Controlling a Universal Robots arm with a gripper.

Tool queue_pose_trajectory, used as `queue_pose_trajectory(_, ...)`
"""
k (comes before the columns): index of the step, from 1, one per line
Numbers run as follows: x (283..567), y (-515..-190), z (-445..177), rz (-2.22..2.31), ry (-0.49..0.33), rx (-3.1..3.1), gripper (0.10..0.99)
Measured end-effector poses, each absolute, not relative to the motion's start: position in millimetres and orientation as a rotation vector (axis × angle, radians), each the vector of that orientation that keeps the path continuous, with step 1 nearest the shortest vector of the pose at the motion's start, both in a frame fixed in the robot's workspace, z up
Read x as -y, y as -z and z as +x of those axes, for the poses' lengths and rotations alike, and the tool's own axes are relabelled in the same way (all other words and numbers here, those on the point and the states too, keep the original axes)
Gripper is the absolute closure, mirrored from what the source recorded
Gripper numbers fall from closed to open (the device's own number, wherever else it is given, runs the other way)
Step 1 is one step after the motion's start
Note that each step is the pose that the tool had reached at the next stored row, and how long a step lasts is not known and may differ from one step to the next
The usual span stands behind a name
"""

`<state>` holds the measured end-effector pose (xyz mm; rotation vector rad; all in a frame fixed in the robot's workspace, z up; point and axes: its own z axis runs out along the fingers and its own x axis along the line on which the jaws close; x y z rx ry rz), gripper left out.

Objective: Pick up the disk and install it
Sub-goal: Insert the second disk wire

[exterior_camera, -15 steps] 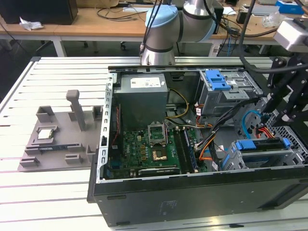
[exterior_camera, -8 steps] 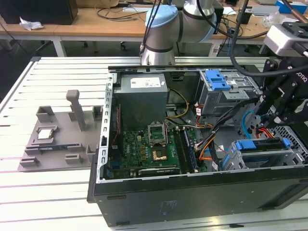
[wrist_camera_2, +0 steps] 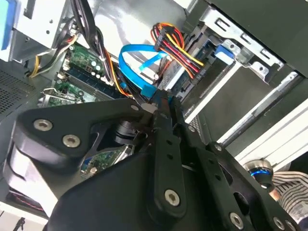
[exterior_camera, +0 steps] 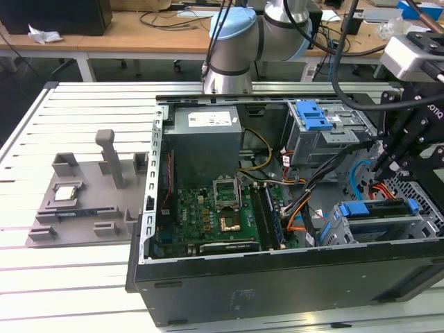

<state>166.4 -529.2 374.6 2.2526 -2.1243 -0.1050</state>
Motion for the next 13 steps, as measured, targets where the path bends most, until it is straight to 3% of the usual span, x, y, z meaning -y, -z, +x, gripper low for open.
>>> queue_pose_trajectory(3,541.9,-370.1,166.5,2.245,0.089,2.118,0.925)
queue_pose_trajectory(13,543.0,-345.2,170.6,2.242,0.085,2.116,0.925)
